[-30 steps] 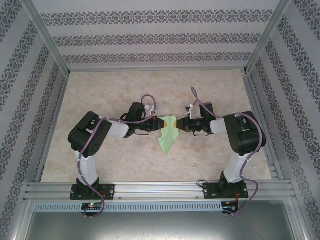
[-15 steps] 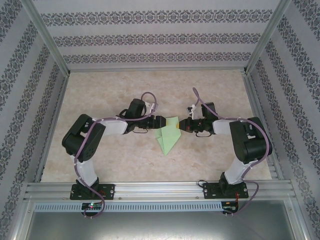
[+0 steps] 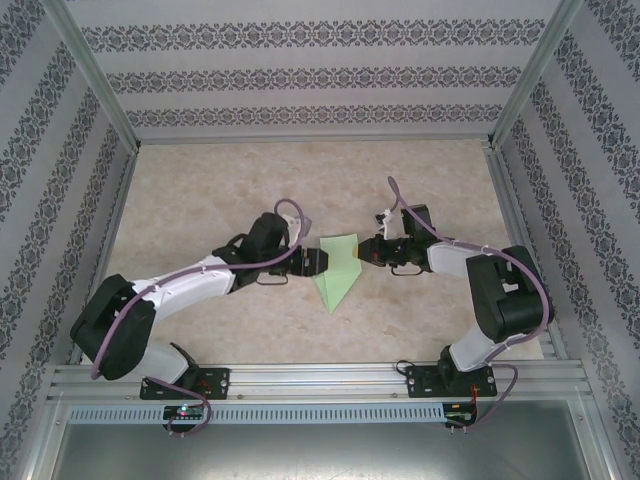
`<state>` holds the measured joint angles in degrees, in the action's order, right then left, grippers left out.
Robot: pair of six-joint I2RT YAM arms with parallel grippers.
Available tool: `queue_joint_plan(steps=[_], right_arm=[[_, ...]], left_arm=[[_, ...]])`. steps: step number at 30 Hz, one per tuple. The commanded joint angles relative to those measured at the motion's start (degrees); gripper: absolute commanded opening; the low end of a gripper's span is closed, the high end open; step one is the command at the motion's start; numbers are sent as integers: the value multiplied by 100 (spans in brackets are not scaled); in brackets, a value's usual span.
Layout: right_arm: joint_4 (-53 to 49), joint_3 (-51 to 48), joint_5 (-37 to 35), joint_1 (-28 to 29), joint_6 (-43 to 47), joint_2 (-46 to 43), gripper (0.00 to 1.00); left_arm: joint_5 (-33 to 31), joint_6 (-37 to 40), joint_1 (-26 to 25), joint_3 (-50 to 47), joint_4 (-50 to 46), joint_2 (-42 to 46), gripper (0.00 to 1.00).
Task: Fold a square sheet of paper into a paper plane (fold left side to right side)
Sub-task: Fold the wing for the fifth time at the center of the table.
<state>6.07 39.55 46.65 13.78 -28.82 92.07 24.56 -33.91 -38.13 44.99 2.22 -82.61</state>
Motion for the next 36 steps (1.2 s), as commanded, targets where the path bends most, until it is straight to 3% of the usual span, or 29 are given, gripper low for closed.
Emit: queue_joint_plan(steps=[1,4,12,20,36], right_arm=[[-236,-54,-264,140,-115,-240,0],[-289,-38,-313,198,-139,-277,0],[-360,-61,-410,300,-186,-310,0],[-438,-79,-459,334,-156,-347,0],[-701,-237,-762,298,-347,-572,0]], left_arm=[[-479,-597,-150,-310,-152,9,66],[-511,-810,-151,-430,107,-213,69],[188,-1156,-160,-241,956,-1146,69],[440,-1338,-177,-42,1517,-1571,57],[953,-1353,-177,729,1911,-2680,47]])
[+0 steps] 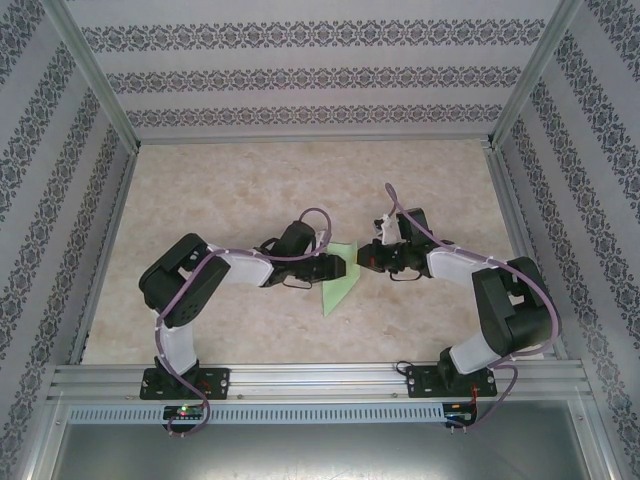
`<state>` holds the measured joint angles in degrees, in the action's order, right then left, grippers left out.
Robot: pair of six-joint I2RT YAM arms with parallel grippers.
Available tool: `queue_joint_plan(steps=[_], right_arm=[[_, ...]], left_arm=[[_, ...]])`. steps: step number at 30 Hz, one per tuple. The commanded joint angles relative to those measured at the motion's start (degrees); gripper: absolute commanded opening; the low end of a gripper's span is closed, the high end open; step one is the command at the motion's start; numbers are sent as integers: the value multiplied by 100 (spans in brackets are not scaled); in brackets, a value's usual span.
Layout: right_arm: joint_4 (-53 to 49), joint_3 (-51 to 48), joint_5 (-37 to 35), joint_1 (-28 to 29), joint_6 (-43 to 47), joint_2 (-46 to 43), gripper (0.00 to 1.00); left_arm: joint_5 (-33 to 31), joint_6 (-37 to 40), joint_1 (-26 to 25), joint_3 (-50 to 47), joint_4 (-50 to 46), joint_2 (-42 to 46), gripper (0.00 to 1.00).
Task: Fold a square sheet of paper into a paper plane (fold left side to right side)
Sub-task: Fold the wing for the fifth time at the center of the table.
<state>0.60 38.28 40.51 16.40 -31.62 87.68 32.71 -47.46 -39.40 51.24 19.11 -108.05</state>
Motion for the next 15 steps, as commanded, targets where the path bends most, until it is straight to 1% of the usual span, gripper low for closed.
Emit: queue_joint_plan(steps=[1,7,8,15], right_arm=[[-176,-111,-177,23,-71,-135,0],[-201,-198,-385,-50,-185,-216,0],[-196,-211,-401,-54,-195,-234,0],[-261,-216,-421,-58,-248,-202,0]], left_arm=[[172,24,-46,137,218,-159,47],[337,42,-51,237,263,-269,47],[309,81,-51,238,171,-227,48],[-290,793,44,132,-943,520,59]])
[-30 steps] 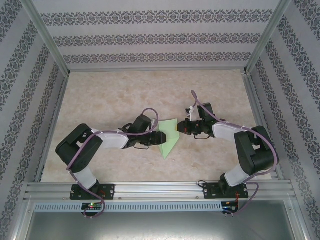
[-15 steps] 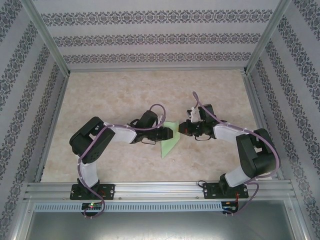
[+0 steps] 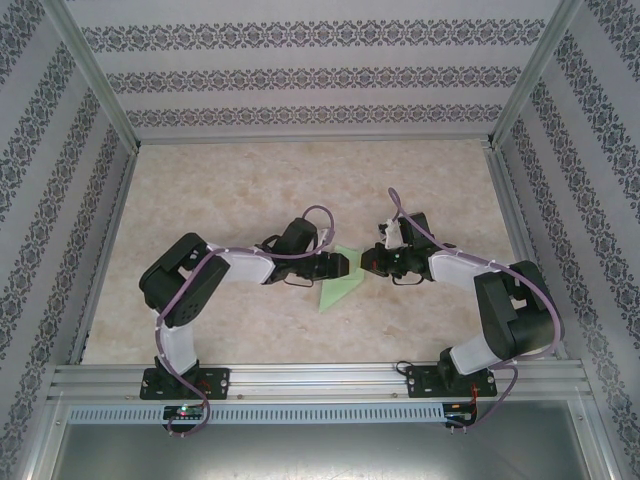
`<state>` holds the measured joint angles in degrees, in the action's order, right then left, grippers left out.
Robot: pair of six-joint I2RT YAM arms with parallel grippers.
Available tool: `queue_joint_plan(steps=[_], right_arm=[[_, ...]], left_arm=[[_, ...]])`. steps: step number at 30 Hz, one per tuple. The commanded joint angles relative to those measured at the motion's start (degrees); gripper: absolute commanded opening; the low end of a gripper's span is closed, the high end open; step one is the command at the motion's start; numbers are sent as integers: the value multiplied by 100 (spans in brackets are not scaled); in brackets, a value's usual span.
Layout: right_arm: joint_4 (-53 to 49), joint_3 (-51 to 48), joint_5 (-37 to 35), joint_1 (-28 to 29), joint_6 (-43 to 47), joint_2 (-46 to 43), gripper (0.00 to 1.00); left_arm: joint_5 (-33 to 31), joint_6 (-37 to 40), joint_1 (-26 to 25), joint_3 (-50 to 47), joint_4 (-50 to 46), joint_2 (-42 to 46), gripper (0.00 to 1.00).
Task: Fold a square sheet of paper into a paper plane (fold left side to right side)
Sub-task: Fold the wing for the fifth time at the center of the table.
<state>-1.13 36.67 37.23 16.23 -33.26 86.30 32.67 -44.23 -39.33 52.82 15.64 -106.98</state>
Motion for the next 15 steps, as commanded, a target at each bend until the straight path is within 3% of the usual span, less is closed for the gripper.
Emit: queue_joint_plan(steps=[1,10,15], right_arm=[[-92,-46,-89,-35,-74,-55,0],[-233,23,-160,7,-63,-58,0],[-362,108,-234,41,-96,-61,0]], left_arm=[[-370,578,55,-35,-759,530,61],[-1168,1314,94,-163,-1827,1446,66],[-1795,1736,-721,-188,-2443,1967,64]])
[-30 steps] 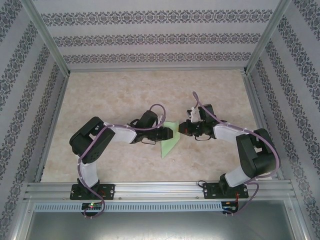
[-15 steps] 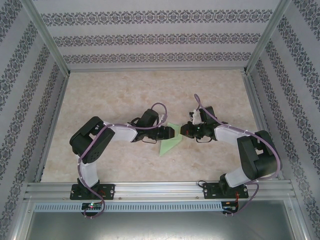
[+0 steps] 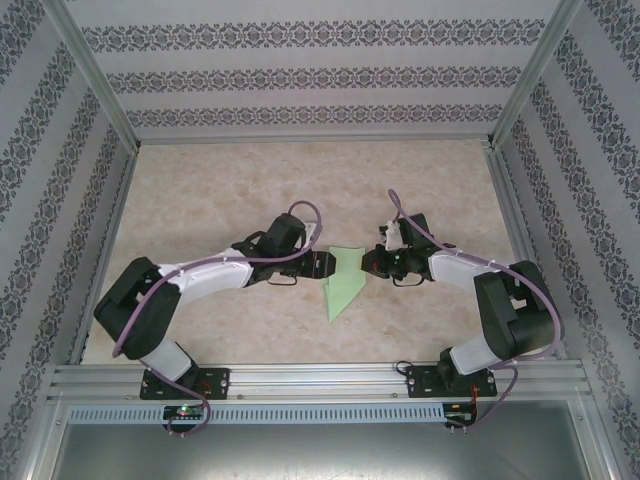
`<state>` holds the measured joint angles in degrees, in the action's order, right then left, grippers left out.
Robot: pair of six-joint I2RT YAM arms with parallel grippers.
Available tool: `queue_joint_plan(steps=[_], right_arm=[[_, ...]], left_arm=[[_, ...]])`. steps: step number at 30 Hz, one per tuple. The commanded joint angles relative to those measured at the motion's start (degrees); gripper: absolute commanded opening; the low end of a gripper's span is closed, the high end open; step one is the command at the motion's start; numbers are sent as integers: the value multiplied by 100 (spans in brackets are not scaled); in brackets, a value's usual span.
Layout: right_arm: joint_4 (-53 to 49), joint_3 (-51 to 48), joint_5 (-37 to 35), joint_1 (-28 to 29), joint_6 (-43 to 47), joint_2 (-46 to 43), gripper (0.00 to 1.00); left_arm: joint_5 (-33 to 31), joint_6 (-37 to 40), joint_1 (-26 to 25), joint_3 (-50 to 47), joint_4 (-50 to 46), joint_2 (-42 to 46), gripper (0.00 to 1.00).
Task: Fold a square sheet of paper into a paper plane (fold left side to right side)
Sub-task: Fold the wing for the fifth time at the center of the table.
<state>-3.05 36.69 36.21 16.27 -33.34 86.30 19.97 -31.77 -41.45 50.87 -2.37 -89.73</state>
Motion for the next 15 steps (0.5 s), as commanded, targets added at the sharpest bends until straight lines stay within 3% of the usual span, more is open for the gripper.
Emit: queue_joint_plan(steps=[1,6,15], right_arm=[[-209,131,-161,37,-93,-56,0],[-284,237,-186,79,-200,17,0],[-388,391,-202,155,-261,127,0]], left_arm=[[-741,536,-730,71,-815,254,64],[-1948,581,-1797,762,-1844,-208,65],[-3095,669,-2458,1876,-2773,-1422,67]])
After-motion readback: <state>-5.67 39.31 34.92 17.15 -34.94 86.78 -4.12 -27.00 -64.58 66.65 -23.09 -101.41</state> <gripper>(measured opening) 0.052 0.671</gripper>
